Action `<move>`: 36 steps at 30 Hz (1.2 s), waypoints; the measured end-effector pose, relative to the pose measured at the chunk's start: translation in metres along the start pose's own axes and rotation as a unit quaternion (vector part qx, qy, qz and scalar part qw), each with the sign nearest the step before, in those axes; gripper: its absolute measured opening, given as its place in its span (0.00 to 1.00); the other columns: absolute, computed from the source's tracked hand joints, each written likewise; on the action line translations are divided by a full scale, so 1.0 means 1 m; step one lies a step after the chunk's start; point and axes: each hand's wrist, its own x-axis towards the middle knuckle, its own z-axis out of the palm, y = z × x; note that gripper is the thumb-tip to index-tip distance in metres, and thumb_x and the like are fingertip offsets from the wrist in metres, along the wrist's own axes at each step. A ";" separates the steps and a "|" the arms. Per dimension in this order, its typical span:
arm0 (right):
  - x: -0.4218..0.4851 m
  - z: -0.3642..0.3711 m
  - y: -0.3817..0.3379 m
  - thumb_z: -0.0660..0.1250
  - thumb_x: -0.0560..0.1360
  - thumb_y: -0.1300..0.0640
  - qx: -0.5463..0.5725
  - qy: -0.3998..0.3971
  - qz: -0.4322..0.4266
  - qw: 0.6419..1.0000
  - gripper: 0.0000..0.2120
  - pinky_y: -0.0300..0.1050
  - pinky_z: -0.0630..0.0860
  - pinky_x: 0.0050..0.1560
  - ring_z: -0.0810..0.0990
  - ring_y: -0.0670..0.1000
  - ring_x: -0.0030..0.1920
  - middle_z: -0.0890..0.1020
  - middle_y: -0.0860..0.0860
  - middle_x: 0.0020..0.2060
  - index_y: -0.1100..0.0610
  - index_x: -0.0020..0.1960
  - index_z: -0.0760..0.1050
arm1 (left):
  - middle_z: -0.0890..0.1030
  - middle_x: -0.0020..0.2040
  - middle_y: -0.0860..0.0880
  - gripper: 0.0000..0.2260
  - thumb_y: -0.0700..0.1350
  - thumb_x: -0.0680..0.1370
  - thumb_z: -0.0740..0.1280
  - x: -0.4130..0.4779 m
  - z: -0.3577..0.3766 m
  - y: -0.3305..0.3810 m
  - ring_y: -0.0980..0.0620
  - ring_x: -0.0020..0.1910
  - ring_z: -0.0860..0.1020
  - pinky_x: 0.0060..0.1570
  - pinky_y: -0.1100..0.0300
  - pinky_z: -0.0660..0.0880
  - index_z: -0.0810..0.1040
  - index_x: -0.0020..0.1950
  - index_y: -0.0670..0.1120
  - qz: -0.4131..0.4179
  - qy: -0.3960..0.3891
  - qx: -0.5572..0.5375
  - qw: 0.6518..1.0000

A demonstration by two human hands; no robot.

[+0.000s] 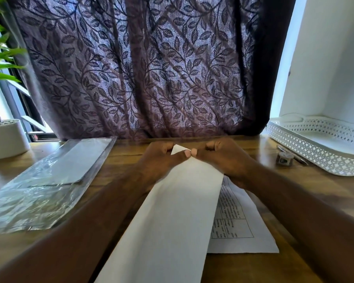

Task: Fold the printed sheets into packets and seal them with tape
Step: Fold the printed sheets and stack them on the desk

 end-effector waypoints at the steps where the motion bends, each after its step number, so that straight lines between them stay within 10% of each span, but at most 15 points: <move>1: 0.001 0.000 -0.002 0.74 0.76 0.53 0.009 -0.004 0.000 1.000 0.10 0.46 0.78 0.38 0.84 0.52 0.37 0.87 0.55 0.39 0.61 0.45 0.85 | 0.87 0.45 0.44 0.04 0.42 0.76 0.74 0.000 0.000 0.002 0.47 0.44 0.85 0.50 0.47 0.81 0.85 0.48 0.41 0.004 0.001 -0.006 1.000; 9: -0.002 -0.006 -0.003 0.72 0.76 0.62 0.146 -0.048 0.116 0.981 0.08 0.45 0.82 0.37 0.87 0.54 0.41 0.87 0.60 0.45 0.66 0.51 0.82 | 0.85 0.47 0.37 0.06 0.37 0.79 0.68 0.003 -0.007 0.006 0.41 0.43 0.84 0.49 0.50 0.82 0.83 0.49 0.35 -0.050 0.022 -0.100 0.994; 18: -0.003 -0.003 -0.002 0.68 0.78 0.65 0.220 -0.031 0.145 0.964 0.03 0.44 0.83 0.36 0.87 0.54 0.41 0.87 0.60 0.45 0.65 0.50 0.80 | 0.83 0.38 0.46 0.08 0.38 0.80 0.66 0.004 -0.013 0.008 0.62 0.26 0.79 0.29 0.72 0.74 0.83 0.51 0.33 -0.032 0.087 -0.055 0.994; 25: -0.009 0.012 -0.008 0.68 0.80 0.55 0.277 -0.030 0.172 0.945 0.10 0.44 0.82 0.32 0.85 0.51 0.33 0.86 0.55 0.38 0.62 0.53 0.81 | 0.82 0.37 0.46 0.09 0.43 0.80 0.68 0.008 -0.019 0.008 0.61 0.26 0.77 0.31 0.71 0.74 0.83 0.45 0.39 -0.027 0.147 -0.018 0.989; 31: -0.024 0.015 -0.020 0.73 0.71 0.63 0.243 -0.207 0.134 0.938 0.20 0.53 0.83 0.53 0.86 0.58 0.49 0.85 0.61 0.54 0.65 0.62 0.80 | 0.85 0.46 0.40 0.09 0.47 0.79 0.69 0.018 -0.048 0.008 0.39 0.46 0.83 0.52 0.39 0.81 0.81 0.41 0.45 -0.060 0.285 -0.144 0.946; 36: -0.034 0.010 -0.035 0.71 0.75 0.65 0.087 -0.191 0.095 0.973 0.15 0.55 0.82 0.57 0.85 0.59 0.55 0.86 0.57 0.54 0.60 0.62 0.79 | 0.82 0.41 0.47 0.13 0.51 0.80 0.68 0.017 -0.078 0.014 0.49 0.39 0.78 0.46 0.54 0.79 0.80 0.38 0.46 0.001 0.399 -0.202 0.894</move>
